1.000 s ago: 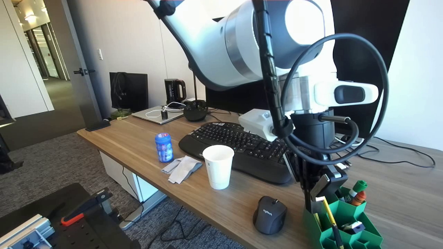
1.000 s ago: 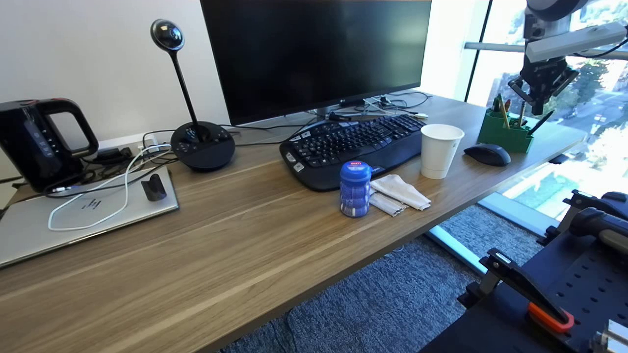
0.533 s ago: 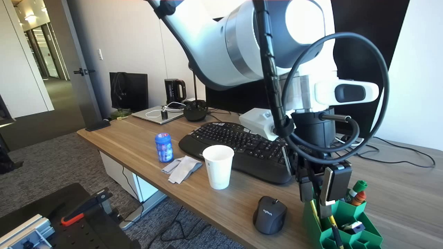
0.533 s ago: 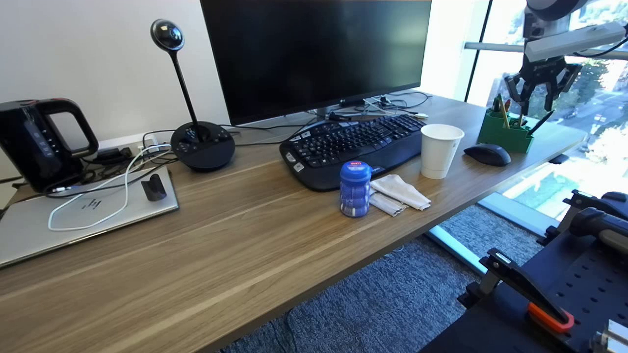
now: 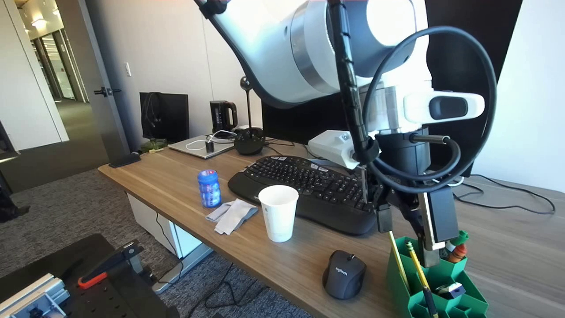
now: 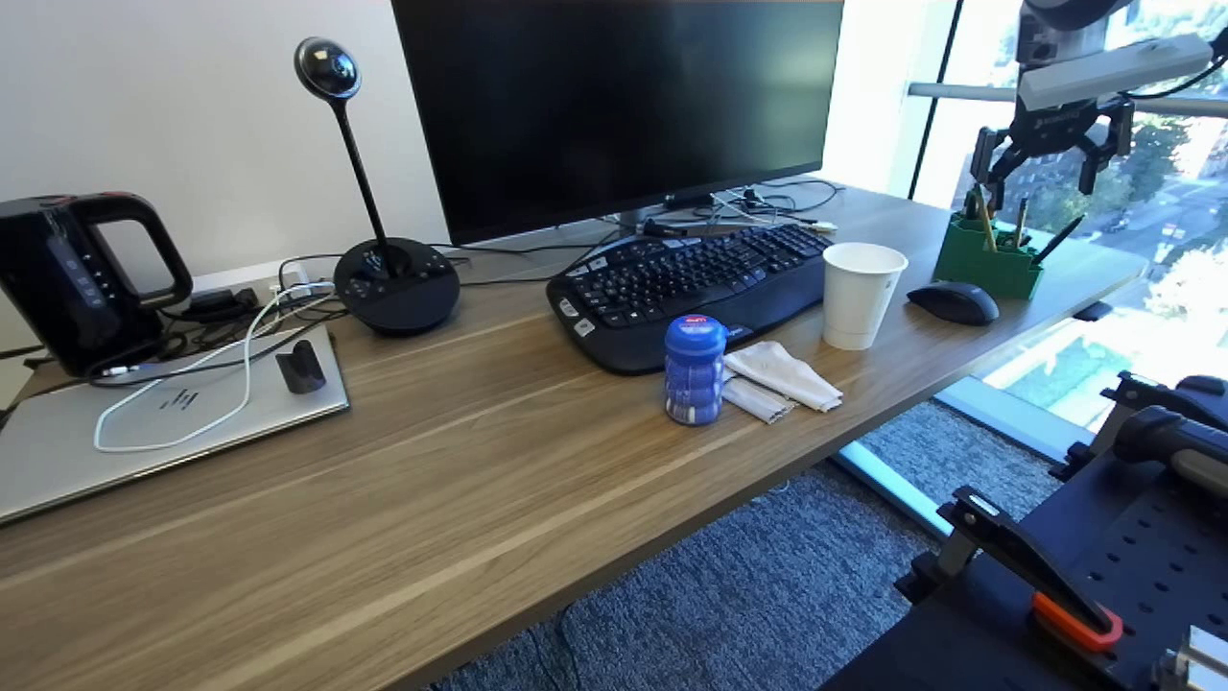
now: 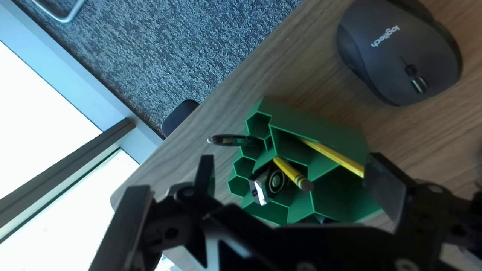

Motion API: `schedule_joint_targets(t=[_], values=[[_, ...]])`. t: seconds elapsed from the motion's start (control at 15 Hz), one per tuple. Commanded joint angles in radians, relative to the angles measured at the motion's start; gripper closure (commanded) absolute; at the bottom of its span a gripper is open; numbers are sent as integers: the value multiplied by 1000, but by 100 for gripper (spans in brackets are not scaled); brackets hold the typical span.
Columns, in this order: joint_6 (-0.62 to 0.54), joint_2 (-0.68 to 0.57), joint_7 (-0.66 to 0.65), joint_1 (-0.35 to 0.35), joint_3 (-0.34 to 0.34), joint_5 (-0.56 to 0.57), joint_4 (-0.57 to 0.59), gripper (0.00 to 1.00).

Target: Pick up the pencil and put it in the cup

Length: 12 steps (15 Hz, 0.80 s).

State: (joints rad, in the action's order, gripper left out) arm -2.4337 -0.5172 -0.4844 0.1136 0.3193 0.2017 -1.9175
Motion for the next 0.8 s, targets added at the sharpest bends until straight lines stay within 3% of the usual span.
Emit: schedule_joint_targets(t=[0.0, 0.73], values=[[4, 2, -10, -9, 2, -18, 19, 0], [-14, 17, -4, -26, -5, -11, 1, 0]])
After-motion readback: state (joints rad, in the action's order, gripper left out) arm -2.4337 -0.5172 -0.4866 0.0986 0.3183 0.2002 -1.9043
